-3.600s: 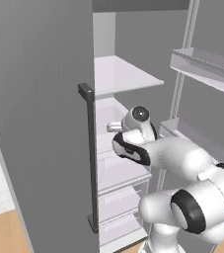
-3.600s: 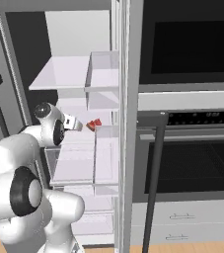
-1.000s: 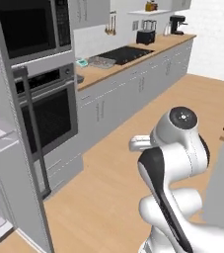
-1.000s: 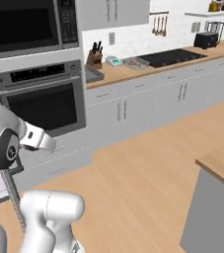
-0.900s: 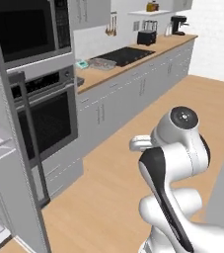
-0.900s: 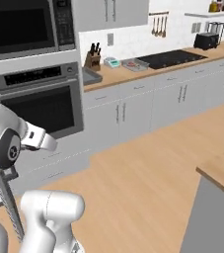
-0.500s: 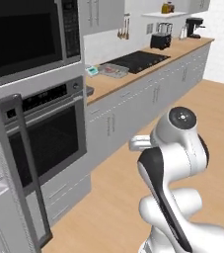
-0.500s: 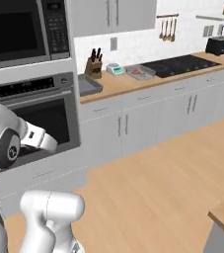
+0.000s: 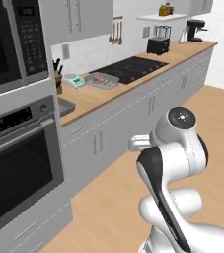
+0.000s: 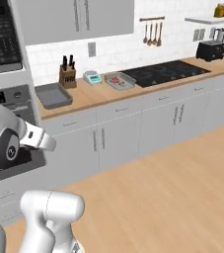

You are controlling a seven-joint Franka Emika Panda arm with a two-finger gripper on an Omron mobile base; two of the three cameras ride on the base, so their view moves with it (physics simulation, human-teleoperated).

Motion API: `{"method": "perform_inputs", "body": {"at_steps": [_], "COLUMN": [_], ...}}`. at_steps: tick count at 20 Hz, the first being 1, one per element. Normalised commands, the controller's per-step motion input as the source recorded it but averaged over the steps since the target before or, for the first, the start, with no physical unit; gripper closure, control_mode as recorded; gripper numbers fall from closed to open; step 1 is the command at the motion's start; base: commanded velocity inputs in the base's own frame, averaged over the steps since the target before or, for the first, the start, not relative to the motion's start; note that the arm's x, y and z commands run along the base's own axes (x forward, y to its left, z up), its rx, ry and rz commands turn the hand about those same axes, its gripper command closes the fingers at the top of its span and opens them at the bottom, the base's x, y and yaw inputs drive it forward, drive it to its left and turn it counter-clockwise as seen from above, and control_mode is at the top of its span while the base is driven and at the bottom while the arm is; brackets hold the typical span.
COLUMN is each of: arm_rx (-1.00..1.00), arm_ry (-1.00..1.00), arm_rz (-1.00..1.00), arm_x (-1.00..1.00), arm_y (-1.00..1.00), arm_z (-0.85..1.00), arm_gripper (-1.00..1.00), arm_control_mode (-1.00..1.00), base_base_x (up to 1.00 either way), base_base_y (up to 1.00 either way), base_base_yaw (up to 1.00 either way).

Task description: Place one mushroom and one steak in each tupperware on the nearby counter, to pack two identical lunches.

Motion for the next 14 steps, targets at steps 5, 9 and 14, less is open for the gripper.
{"method": "perform_inputs", "body": {"at_steps": [5, 9, 14], "arm_rx": [0.00, 0.00, 0.00], "arm_ry": [0.00, 0.00, 0.00], "arm_rz": [0.00, 0.00, 0.00], "arm_x": [0.00, 0.00, 0.00], "arm_y": [0.00, 0.00, 0.00], "arm_z": [0.00, 0.00, 0.00], "arm_gripper": [1.00, 1.00, 1.00], "arm_control_mode": [1.00, 1.00, 1.00], "base_base_x": [1.00, 1.00, 1.00], "base_base_y": [-0.32, 0.00, -0.04], "base_base_yaw": [0.00, 0.00, 0.23]}}
